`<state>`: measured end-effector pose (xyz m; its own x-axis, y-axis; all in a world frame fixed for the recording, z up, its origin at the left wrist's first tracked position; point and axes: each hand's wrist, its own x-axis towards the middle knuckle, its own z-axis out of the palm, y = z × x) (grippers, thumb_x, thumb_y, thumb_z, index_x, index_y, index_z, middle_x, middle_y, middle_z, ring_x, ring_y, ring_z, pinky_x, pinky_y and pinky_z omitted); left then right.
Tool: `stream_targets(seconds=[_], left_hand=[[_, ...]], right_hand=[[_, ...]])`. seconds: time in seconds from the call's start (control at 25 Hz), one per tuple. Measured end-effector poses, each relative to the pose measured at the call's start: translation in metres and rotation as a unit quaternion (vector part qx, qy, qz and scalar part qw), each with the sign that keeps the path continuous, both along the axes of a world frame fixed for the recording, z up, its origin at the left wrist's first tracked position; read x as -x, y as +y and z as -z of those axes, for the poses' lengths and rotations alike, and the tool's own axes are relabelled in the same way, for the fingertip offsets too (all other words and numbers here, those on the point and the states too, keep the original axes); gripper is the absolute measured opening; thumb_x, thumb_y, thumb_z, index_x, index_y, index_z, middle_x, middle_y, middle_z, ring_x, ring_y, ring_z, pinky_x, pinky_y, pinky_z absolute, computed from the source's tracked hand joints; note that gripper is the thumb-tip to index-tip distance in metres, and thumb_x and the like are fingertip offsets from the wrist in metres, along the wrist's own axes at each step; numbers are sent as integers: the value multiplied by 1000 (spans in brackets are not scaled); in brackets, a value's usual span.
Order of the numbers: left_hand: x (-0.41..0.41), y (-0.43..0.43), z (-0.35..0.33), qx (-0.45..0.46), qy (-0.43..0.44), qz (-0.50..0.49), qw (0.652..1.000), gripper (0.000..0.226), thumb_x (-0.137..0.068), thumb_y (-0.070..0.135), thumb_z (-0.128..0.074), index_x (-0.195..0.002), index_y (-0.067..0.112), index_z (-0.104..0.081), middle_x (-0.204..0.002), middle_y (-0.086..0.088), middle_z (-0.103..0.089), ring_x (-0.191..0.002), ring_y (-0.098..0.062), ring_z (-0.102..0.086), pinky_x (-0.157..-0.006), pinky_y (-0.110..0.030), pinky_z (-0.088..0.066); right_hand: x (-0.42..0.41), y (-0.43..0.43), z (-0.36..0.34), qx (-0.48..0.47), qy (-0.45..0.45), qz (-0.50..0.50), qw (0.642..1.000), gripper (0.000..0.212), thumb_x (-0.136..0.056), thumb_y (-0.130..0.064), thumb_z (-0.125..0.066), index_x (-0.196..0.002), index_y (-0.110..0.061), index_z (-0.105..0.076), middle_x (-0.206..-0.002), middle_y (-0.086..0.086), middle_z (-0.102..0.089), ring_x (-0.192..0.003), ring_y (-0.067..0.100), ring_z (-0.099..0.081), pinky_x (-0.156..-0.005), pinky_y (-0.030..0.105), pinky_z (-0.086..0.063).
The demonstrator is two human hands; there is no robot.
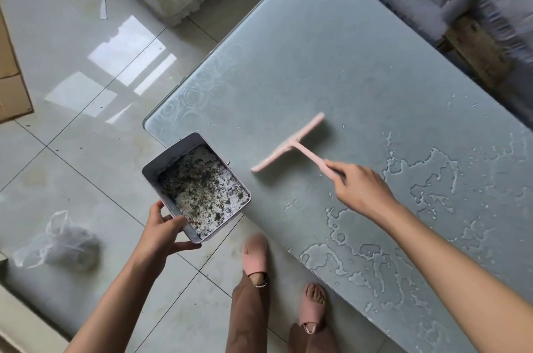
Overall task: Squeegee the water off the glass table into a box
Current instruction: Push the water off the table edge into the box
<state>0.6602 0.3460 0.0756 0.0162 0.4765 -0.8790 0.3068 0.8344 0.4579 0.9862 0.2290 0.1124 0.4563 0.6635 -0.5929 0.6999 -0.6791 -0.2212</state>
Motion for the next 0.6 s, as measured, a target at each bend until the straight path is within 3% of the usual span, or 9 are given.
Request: stream_targets(seconds=[0.16,0.24,0.4,0.6], left_hand=[[-12,8,1,-6,-9,16,1000,53,-88,-12,-42,-131,18,-37,-111,-19,-57,-88,-31,-63,-47,-40,-57],[-15,9,1,-5,-17,17,1000,54,-88,-12,-42,-132,19,-37,-110,-17,-59,-87,-29,-64,-46,-39,-57],[2,7,-4,-3,-4,6,1000,52,-89,-12,-42,-132,16,-38,-110,-17,-60,-87,-29,-64,-47,-40,-57],[42,5,-18,-9,8,-30,999,49,-89,-12,-41,-131,13,-39,-115,-22,-60,-92,-35,-64,-50,-47,-58]], right_hand=[[-26,-62,-28,96,-27,29,995,36,-94,-32,-45,-128,-40,-54,-118,5,-66,-106,34,-60,-83,39,-49],[-28,-58,-40,87,-42,-2,995,35,-93,-32,-44,-124,-40,-57,-111,5,-69,-101,35,-61,-79,39,-50],[11,40,-36,-47,36,-82,995,32,-93,-34,-43,-122,-40,-53,-114,3,-67,-103,35,-59,-81,40,-52],[88,177,-7,-71,40,-193,978,31,-94,-24,-42,-119,-29,-59,-115,12,-61,-100,36,-57,-70,33,-39]])
